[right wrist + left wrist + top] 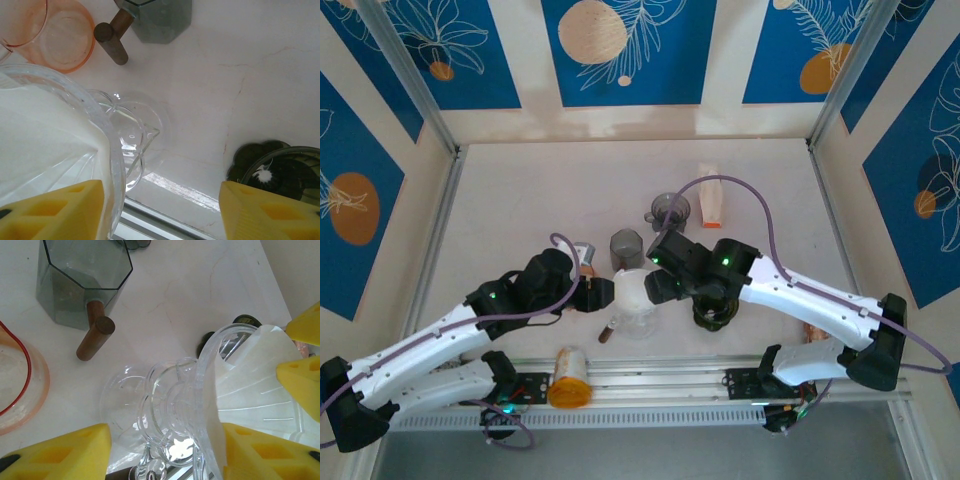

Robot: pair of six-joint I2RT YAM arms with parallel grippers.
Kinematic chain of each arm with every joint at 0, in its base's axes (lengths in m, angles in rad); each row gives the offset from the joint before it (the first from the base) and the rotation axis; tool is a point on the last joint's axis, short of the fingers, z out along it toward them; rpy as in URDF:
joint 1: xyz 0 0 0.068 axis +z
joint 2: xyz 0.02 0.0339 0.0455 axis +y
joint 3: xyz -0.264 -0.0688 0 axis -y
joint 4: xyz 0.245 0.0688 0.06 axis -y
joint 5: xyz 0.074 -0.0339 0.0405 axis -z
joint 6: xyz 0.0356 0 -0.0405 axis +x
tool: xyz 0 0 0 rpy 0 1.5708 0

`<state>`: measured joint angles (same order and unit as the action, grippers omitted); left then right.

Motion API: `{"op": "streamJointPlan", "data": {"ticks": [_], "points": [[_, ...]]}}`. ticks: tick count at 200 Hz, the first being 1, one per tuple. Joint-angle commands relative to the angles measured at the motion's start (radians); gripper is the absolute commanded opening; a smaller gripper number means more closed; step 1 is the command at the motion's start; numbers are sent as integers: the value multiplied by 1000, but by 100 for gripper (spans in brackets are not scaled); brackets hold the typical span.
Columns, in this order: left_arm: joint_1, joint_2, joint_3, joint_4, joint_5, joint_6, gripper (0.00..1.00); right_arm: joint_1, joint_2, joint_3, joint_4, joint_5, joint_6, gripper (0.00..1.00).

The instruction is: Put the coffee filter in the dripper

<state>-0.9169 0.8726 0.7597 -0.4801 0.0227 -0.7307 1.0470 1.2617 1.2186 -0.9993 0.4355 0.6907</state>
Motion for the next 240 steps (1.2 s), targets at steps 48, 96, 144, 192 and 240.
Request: {"op": "streamJointPlan", "data": {"ticks": [48,96,144,192,240], "points": [[-7,-54,2,3,-14,-13,74,8,-129,8,63,32,-11,69],[-7,-102,29,-31,-55,-26,80,7,-208,2,48,108,8,69],[120,-193,-29,-153,-124,-90,82,-9,-301,-66,27,145,63,68],[324,-77,-125,-102,4,-64,70,-28,-352,-157,19,102,109,68],[397,42,-136,-2,-97,-79,60,-29,-405,-262,34,58,154,68]]}}
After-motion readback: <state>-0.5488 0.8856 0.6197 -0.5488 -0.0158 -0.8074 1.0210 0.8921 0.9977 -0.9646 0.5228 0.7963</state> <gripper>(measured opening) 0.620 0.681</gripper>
